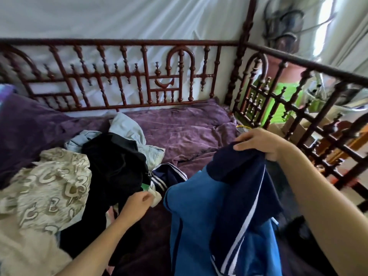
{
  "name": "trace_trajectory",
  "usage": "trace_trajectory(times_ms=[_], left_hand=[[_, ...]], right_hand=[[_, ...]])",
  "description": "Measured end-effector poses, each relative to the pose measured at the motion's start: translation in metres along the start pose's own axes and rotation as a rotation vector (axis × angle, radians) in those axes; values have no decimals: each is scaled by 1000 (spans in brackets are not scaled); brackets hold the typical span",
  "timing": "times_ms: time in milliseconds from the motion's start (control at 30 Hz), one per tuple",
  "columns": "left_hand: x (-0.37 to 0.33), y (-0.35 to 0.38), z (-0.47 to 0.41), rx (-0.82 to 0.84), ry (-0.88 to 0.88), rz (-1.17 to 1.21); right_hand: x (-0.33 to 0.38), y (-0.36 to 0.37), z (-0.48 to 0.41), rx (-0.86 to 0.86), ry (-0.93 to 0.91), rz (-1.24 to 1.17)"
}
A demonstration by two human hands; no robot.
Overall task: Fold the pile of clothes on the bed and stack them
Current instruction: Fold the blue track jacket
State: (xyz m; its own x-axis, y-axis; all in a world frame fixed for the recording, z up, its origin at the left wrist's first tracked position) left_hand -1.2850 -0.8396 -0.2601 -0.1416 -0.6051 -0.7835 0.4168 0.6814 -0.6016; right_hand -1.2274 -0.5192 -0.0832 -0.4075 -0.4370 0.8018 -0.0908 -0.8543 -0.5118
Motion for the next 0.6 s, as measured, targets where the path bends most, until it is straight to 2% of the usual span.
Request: trace_trajectory(times_ms=[67,167,367,467,533,600], left_hand=[[-27,-7,-9,-21,110,12],[-65,-23,-14,-53,228,49],[-116,-58,-9,-64,368,217],[-128,-79,-9,-25,403,312],[-135,-94,-7,10,423,409],[-144,-102,-4,112,476,486]], right_hand=[[44,-10,16,-76,-105,114],[96,-10,41,-157,-279,146],[170,-8,102,-120,-700,-120],[192,-14,129,-58,-822,-312],[199,-14,140,35,-904,-341],[203,-10,145,153,-946,-327]])
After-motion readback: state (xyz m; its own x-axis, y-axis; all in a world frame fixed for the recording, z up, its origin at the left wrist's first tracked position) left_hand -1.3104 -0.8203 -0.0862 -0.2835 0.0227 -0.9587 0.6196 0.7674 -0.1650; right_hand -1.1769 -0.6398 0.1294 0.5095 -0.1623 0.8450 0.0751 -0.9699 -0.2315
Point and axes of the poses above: each hand's wrist, its own z-axis away from the middle knuckle, its own y-axis out of the palm, x = y × z, the point moved 4 cm from there along -z, towards the middle knuckle, and after that the axes turned 6 degrees about y, right-handed, at the moved point
